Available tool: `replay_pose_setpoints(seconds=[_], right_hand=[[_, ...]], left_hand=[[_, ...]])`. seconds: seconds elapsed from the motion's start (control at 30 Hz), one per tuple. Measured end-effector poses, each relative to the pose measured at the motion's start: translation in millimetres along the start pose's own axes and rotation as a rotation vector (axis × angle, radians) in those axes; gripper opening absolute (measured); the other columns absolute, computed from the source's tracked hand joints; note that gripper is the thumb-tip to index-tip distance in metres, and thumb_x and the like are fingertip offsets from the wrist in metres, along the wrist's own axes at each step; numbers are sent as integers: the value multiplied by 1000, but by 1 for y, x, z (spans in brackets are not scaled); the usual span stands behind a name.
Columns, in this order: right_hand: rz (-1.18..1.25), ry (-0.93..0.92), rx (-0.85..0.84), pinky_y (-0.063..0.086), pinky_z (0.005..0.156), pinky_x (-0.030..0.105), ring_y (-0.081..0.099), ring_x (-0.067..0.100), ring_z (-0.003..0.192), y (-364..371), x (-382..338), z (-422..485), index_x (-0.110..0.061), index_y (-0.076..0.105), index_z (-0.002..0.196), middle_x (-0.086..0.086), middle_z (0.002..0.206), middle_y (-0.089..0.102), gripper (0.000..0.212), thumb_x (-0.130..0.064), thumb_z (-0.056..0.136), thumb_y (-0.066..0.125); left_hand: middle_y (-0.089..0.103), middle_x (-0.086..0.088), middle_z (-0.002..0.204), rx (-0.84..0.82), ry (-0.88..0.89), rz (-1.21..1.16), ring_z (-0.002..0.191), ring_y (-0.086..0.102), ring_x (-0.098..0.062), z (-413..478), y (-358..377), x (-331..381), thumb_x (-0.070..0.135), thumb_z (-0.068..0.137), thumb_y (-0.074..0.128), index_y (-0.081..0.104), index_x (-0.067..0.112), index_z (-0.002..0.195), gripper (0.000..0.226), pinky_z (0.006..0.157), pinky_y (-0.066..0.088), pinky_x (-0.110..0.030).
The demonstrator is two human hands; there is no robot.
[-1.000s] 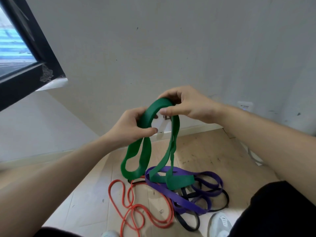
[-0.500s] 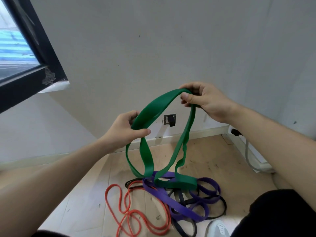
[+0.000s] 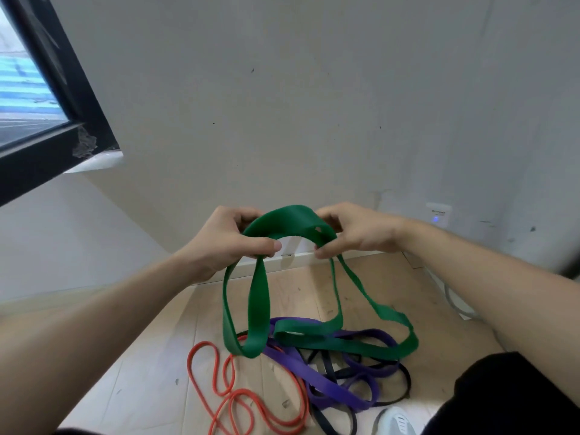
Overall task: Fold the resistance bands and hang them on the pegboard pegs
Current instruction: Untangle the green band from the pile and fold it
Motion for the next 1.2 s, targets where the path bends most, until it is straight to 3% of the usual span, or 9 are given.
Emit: replay_pose_setpoints(seconds=[0.13, 0.27, 0.37, 0.53, 0.67, 0.8, 0.9, 1.07, 1.2], right_hand=[[86, -120, 84, 58, 91, 37, 68, 26, 105, 14, -35, 4, -13, 62, 122, 12, 114, 70, 44, -9, 82, 81], [88, -132, 130, 57, 80, 30, 70, 20, 90, 12, -45, 1, -13, 69, 111, 12, 102, 73, 34, -18, 81, 83], [111, -127, 145, 53, 70, 25, 66, 12, 78, 11, -45, 1, -11, 71, 105, 8, 89, 72, 29, -17, 80, 83], [197, -136, 254, 57, 81, 51, 65, 21, 85, 4, -42, 1, -14, 69, 114, 19, 104, 72, 32, -16, 84, 79], [262, -131, 278, 57, 70, 32, 62, 31, 84, -7, -40, -5, -18, 67, 121, 22, 109, 70, 34, -13, 88, 74], [284, -119, 249, 58, 80, 38, 62, 32, 84, -13, -35, -8, -14, 70, 117, 29, 109, 68, 34, -5, 84, 76], [267, -130, 300, 59, 75, 32, 63, 30, 87, -15, -31, -8, -13, 70, 116, 28, 109, 69, 31, -5, 87, 74], [319, -126, 296, 60, 81, 41, 63, 27, 81, -12, -28, -6, -13, 69, 121, 21, 98, 70, 32, -7, 89, 71], [370, -165, 272, 56, 92, 48, 69, 23, 87, 1, -34, -2, -12, 67, 122, 15, 102, 73, 42, -21, 82, 73]], left_hand=[[75, -6, 79, -48, -11, 26, 76, 73, -23, 0, 7, 1, 2, 75, 86, 78, 12, 96, 25, 73, 61, -33], [73, -10, 79, -65, -33, 40, 74, 68, -18, 1, 6, -3, 5, 75, 86, 79, 12, 97, 24, 72, 54, -33], [73, -24, 94, -60, -38, 58, 81, 68, -24, 0, 4, -7, 20, 71, 90, 80, 15, 99, 31, 81, 54, -46], [77, -11, 102, -70, -66, 85, 96, 73, -27, 0, -3, -19, 28, 75, 87, 76, 16, 109, 38, 97, 57, -44], [78, -6, 103, -67, -83, 143, 103, 73, -24, 0, -11, -30, 18, 90, 74, 75, 15, 108, 19, 96, 57, -37], [78, -8, 104, -63, -116, 119, 102, 73, -22, -2, -15, -35, 16, 97, 65, 75, 13, 106, 14, 94, 56, -36], [77, -13, 108, -55, -154, 37, 105, 71, -30, -2, -15, -34, 21, 100, 59, 72, 6, 108, 21, 98, 56, -44], [74, -10, 108, -29, -180, -149, 94, 70, -25, -3, -5, -22, 19, 104, 54, 66, 13, 123, 24, 89, 59, -38], [69, 0, 100, -132, -125, -47, 84, 66, -12, -4, 10, -10, 41, 81, 70, 65, 21, 122, 45, 73, 54, -26]])
Point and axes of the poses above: each hand's wrist, its own z-axis towards the middle knuckle, its own y-axis out of the palm, x = y × z, the point moved 4 cm from there along z, towards the middle knuckle
